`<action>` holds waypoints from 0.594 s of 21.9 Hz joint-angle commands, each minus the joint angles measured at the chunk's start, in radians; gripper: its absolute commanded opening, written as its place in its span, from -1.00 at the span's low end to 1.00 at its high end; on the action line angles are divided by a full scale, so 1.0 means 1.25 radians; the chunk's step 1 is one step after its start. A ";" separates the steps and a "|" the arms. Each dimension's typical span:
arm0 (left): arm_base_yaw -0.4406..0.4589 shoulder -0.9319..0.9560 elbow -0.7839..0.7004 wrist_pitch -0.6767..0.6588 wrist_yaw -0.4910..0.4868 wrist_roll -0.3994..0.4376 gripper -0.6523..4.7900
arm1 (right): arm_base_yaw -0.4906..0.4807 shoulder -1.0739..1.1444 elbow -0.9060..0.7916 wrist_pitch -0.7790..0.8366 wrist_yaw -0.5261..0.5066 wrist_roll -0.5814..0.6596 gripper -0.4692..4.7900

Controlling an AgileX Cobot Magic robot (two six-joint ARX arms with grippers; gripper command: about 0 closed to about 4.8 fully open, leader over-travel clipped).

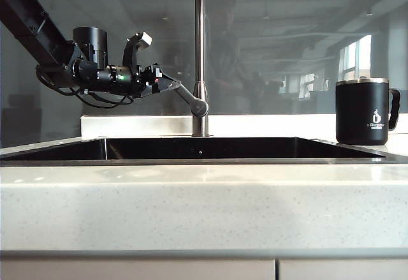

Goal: Pick up the mug next to the sink, go to the faucet to get some water, pour the water into the sink, and finally put the mug back to its place.

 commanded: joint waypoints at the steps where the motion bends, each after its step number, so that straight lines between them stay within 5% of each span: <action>1: 0.001 -0.005 0.003 -0.009 0.000 0.000 0.34 | 0.002 -0.002 -0.003 -0.018 0.006 -0.012 -0.85; 13: 0.001 -0.006 0.003 -0.009 0.000 0.000 0.34 | 0.047 -0.002 -0.003 -0.015 0.044 -0.080 -0.85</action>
